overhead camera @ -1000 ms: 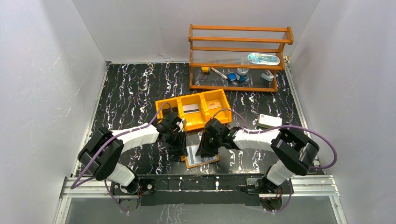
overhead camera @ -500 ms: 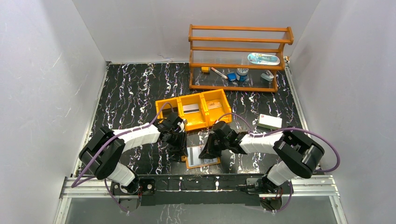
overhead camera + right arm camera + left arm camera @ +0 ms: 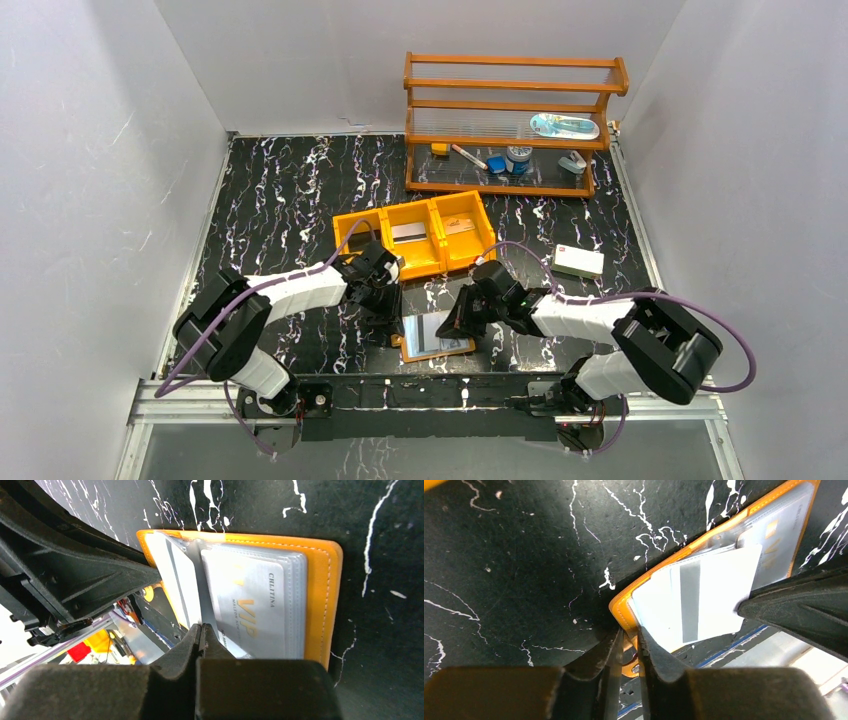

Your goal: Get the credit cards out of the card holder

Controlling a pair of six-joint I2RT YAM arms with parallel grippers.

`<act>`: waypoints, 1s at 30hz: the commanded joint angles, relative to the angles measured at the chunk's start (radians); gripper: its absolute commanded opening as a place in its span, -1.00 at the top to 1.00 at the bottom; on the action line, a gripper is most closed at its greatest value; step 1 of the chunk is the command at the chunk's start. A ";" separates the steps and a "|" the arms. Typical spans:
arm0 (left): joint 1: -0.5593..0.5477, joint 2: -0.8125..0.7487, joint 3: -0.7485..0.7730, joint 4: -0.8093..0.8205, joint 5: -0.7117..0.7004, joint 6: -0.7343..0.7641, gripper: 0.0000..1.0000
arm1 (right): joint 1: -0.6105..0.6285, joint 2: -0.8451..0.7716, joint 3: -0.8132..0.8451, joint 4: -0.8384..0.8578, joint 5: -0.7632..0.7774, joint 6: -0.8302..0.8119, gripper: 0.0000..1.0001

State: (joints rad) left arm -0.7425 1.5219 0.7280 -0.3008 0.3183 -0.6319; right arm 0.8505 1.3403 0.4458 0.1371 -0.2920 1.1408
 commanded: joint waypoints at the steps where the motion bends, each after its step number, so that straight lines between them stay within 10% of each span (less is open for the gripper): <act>1: -0.019 0.005 0.003 -0.069 -0.116 0.018 0.52 | -0.007 0.035 0.010 0.032 -0.018 -0.013 0.91; 9: -0.020 -0.108 0.067 -0.069 -0.109 0.007 -0.21 | -0.010 0.091 -0.019 0.076 -0.029 0.033 0.90; 30: -0.150 0.127 0.136 -0.255 -0.358 0.061 0.19 | -0.025 0.039 -0.017 0.053 -0.023 0.036 0.84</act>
State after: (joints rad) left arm -0.8764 1.5944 0.8963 -0.4545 0.0559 -0.5949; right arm 0.8337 1.4075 0.4294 0.2039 -0.3298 1.1763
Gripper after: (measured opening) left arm 0.410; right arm 0.076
